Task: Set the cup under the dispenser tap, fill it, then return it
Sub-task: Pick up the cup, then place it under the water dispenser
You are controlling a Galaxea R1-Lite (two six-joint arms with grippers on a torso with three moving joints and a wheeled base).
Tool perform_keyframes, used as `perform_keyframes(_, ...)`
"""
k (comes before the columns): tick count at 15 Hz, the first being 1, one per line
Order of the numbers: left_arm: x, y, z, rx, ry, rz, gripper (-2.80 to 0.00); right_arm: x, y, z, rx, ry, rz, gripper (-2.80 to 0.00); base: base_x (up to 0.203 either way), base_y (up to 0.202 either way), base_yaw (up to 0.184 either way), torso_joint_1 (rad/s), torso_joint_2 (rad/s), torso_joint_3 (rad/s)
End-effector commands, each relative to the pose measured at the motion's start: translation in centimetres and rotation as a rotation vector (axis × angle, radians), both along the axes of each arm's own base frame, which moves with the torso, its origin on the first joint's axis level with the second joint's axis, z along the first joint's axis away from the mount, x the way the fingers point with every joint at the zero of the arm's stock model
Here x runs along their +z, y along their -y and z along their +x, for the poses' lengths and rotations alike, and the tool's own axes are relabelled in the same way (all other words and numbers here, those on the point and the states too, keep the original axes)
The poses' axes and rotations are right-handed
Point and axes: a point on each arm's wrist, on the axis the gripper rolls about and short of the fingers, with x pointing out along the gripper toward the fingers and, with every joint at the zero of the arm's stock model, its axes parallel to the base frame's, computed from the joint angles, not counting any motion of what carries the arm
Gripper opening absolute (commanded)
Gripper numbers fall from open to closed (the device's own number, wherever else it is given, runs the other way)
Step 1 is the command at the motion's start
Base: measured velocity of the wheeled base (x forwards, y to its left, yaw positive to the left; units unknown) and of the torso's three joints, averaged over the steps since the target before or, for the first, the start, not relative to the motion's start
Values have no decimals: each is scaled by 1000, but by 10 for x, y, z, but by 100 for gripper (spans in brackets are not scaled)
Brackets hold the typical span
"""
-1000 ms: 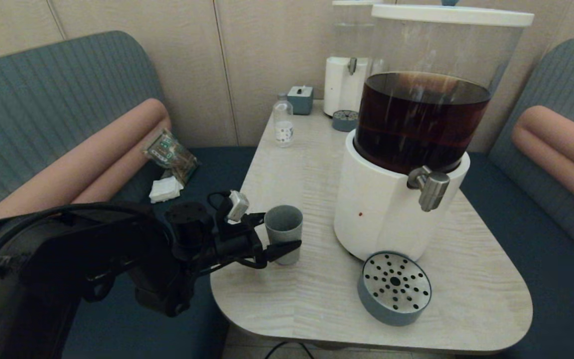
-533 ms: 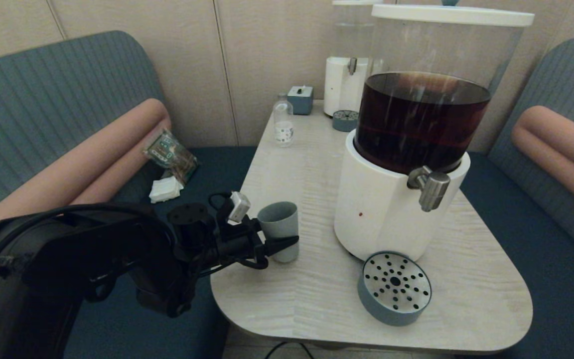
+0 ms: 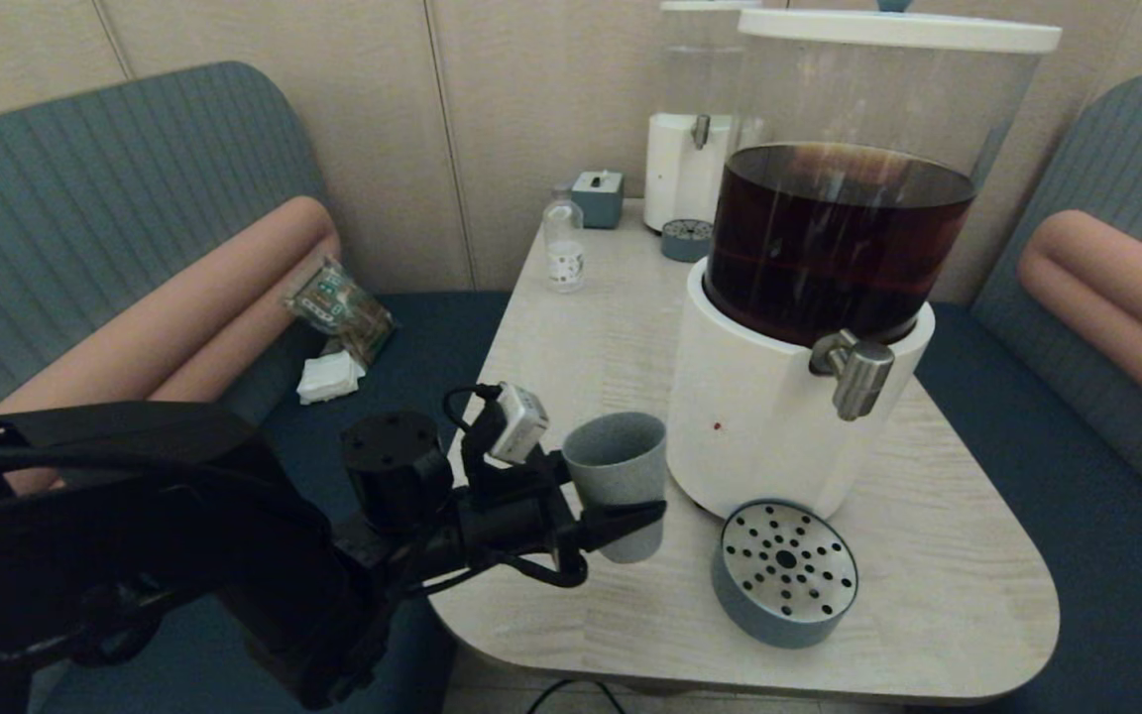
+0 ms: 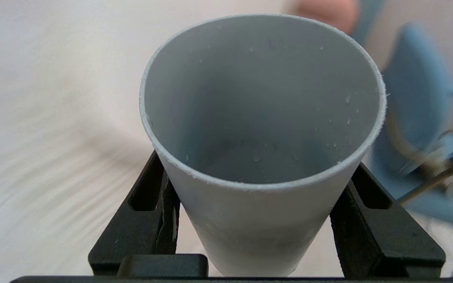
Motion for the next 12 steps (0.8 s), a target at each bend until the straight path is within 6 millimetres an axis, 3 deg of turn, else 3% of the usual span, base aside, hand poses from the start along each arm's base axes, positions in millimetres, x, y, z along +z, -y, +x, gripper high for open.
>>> perform_keyframes(1, 29, 27, -24, -29, 58, -72, -280, 0, 0, 0, 0, 0, 0, -280, 0, 0, 0, 0, 0, 0)
perform_keyframes(4, 34, 57, -28, -33, 51, -127, -280, 0, 0, 0, -1, 0, 0, -280, 0, 0, 0, 0, 0, 0)
perform_keyframes(12, 4, 91, -18, -78, 38, -107, -280, 0, 0, 0, -1, 0, 0, -280, 0, 0, 0, 0, 0, 0)
